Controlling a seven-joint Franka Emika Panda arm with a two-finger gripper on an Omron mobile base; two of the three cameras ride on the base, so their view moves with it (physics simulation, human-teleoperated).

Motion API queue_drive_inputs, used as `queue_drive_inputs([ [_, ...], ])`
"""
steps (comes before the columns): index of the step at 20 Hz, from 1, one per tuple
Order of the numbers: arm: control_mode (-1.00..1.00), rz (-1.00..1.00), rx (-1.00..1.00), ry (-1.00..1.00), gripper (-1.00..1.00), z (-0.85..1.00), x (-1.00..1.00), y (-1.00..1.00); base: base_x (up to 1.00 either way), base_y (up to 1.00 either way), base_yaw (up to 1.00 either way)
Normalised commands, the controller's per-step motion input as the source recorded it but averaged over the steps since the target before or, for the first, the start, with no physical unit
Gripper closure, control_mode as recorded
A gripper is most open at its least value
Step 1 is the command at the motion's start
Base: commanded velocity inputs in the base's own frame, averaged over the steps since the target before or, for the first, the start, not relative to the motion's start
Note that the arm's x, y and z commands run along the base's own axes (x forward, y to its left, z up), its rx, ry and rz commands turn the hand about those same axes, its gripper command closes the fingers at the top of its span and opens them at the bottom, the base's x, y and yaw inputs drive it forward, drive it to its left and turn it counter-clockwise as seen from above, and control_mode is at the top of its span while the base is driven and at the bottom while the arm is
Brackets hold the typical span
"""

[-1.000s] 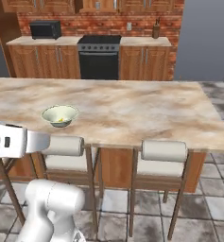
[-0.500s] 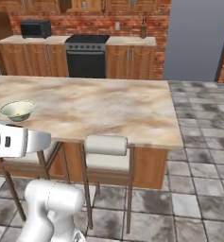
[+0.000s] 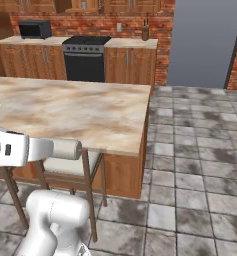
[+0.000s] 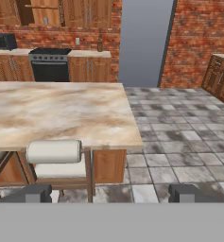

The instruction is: There is a bowl on the dining counter. Grab a lemon wedge from the fridge and place it in the bowl. Then get the liquor bottle and glass cup from the cabinet and place them next to the bowl.

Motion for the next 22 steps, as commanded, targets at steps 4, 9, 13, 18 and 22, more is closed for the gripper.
queue_drive_inputs([
  [4, 1.0, 0.0, 0.0, 0.0, -1.0, 0.0, 0.0, 0.0, 0.13, -1.0, 0.2],
  [9, 1.0, 0.0, 0.0, 0.0, -1.0, 0.0, 0.0, 0.0, 0.31, -1.0, 0.24],
  [13, 1.0, 0.0, 0.0, 0.0, -1.0, 0.0, 0.0, 0.0, 0.48, -1.0, 0.31],
  [18, 1.0, 0.0, 0.0, 0.0, -1.0, 0.0, 0.0, 0.0, 0.59, -0.97, 0.32],
  [22, 1.0, 0.0, 0.0, 0.0, -1.0, 0.0, 0.0, 0.0, 0.61, -0.92, 0.34],
])
